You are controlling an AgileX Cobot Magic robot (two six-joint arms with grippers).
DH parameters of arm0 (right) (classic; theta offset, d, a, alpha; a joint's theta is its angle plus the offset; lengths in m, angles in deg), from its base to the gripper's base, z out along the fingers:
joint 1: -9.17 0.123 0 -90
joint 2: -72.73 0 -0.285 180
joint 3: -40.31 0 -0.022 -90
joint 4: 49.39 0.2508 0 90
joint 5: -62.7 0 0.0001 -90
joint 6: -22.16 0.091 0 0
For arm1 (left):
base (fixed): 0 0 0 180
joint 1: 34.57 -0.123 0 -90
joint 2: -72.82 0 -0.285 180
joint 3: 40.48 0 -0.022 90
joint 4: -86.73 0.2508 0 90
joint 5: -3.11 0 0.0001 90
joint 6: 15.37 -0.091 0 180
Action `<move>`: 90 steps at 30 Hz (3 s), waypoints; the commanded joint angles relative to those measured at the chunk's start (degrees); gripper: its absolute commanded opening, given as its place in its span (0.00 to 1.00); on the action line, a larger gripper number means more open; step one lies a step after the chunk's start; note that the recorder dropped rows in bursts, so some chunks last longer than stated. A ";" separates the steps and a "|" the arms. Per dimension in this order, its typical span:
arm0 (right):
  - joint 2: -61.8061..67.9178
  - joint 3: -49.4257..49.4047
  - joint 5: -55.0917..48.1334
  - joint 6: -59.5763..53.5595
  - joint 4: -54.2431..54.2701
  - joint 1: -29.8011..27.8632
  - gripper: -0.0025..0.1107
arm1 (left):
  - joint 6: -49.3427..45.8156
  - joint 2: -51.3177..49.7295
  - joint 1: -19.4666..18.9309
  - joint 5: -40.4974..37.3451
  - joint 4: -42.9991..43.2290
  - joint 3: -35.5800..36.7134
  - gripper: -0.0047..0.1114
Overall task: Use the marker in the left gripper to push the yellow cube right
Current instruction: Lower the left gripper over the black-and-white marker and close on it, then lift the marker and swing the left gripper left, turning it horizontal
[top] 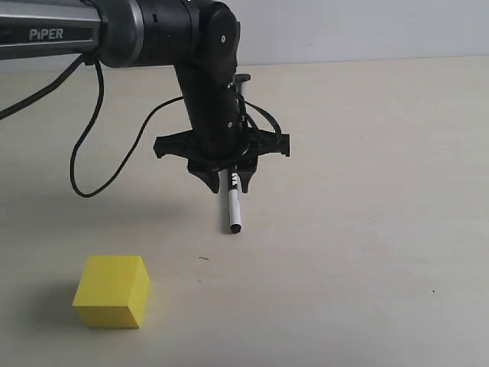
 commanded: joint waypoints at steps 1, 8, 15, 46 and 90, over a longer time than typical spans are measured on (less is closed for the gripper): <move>-0.29 -0.24 0.26 -0.51 0.14 -0.38 0.02 | 0.70 -1.56 0.27 0.76 -0.21 -0.36 0.41; -0.29 -0.24 0.26 -0.51 0.14 -0.38 0.02 | 0.70 -3.92 0.27 2.08 0.08 -0.36 0.41; -0.29 -0.24 0.26 -0.51 0.14 -0.38 0.02 | 0.58 -4.25 0.27 4.24 0.28 -0.36 0.41; -0.29 -0.24 0.26 -0.51 0.14 -0.38 0.02 | 0.43 -5.60 0.50 4.13 0.28 -0.36 0.41; -0.29 -0.24 0.26 -0.51 0.14 -0.38 0.02 | -22.77 38.05 -4.08 -4.56 11.62 26.42 0.04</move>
